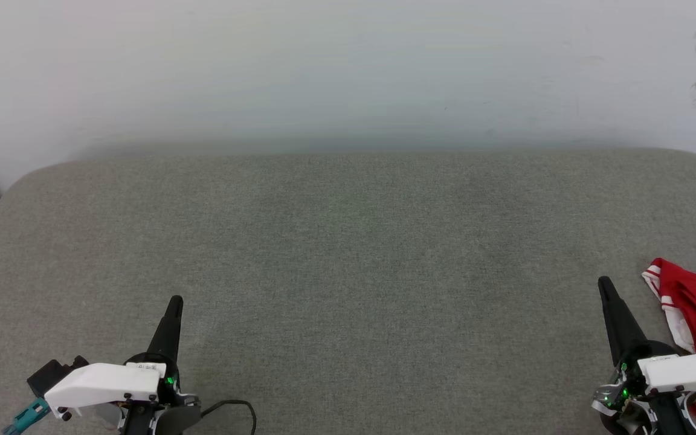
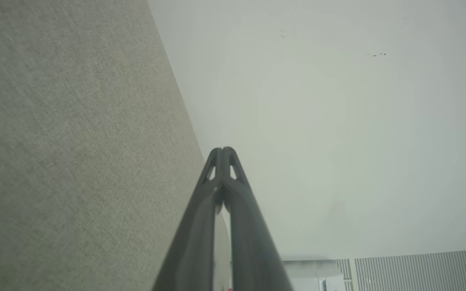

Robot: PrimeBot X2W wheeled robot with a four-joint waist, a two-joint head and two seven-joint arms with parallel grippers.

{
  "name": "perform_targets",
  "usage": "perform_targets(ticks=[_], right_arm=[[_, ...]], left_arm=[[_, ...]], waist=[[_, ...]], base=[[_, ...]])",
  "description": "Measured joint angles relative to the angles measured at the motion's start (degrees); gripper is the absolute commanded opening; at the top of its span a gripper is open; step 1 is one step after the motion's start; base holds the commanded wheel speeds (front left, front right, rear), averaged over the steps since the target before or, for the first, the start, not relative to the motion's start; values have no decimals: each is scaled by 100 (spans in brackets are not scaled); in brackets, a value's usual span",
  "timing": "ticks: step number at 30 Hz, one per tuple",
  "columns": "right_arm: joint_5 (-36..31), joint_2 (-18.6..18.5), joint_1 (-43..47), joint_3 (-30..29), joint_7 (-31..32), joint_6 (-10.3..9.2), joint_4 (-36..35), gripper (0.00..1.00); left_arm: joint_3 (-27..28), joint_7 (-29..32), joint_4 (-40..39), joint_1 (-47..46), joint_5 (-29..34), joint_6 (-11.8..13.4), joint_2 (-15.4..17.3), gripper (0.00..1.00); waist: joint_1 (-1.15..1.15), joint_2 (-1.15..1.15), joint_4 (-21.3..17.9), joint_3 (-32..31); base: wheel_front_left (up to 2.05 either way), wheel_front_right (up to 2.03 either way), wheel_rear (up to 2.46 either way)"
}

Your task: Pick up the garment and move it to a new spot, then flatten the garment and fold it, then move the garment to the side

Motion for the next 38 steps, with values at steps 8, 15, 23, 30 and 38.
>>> perform_targets(ticks=[8,15,23,30,38], right_arm=[[352,2,-68,-27,30,0,66,0],[642,5,-101,-54,78,0,112,0],[954,11,-170,-81,120,0,169,0],[1045,18,-182,-99,127,0,189,0],[1043,26,-182,-111,154,0,190,0]], left_arm=[[99,87,16,-30,-278,-92,-51,0],[185,174,33,-56,-510,-146,-109,0],[274,241,46,-112,-760,-220,-159,0],[301,276,52,-119,-827,-241,-179,0],[303,280,53,-121,-827,-241,-181,0]], waist=[[0,0,-4,15],[0,0,-7,29],[0,0,-11,45],[0,0,-12,49],[0,0,-12,49]], base=[[0,0,0],[0,0,0],[0,0,0],[0,0,0],[0,0,0]])
